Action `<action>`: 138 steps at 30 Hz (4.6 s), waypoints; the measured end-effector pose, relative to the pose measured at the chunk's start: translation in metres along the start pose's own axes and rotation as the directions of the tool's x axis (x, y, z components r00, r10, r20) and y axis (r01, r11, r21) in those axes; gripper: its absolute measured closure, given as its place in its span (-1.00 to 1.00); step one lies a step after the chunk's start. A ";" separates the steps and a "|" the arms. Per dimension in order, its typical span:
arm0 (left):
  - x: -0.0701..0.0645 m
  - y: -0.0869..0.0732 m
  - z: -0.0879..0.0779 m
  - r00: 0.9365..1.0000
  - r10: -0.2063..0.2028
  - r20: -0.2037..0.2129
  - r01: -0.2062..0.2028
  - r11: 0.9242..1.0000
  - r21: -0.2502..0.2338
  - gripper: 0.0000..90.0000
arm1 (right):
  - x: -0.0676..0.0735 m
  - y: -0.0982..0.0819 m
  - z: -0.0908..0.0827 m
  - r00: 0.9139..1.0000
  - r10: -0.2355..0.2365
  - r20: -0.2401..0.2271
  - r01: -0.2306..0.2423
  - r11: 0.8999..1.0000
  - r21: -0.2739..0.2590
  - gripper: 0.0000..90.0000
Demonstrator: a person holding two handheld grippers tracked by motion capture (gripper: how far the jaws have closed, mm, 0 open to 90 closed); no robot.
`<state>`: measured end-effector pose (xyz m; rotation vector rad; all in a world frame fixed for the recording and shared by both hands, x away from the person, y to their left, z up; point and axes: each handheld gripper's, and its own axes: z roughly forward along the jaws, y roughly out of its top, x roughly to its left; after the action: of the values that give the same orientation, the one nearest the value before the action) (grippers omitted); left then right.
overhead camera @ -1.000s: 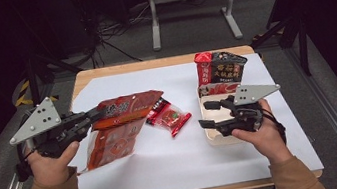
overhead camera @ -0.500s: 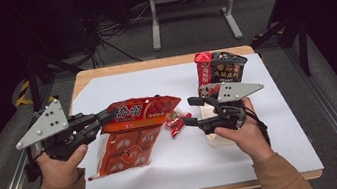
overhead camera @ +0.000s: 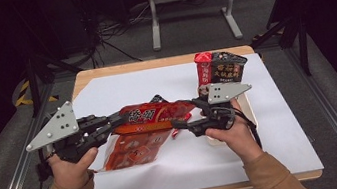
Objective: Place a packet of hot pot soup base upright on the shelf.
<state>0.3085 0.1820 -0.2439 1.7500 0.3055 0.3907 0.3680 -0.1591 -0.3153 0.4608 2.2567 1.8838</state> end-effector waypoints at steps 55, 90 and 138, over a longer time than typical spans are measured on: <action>0.028 -0.024 0.015 0.988 -0.114 -0.108 0.120 0.991 0.053 0.07 | 0.025 0.091 -0.044 0.993 -0.110 0.034 0.105 0.986 0.130 1.00; 0.049 -0.045 0.027 0.971 -0.191 -0.143 0.211 0.967 0.145 -0.10 | -0.028 0.137 -0.094 0.971 -0.127 0.201 0.083 0.973 0.215 0.99; 0.054 -0.050 0.032 0.963 -0.220 -0.158 0.248 0.951 0.186 -0.15 | -0.069 0.090 -0.132 0.922 -0.021 0.387 -0.036 0.990 0.140 0.99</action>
<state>0.3712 0.1863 -0.2940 1.8640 0.6658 0.3144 0.4024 -0.2911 -0.2068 0.7885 2.1258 1.4736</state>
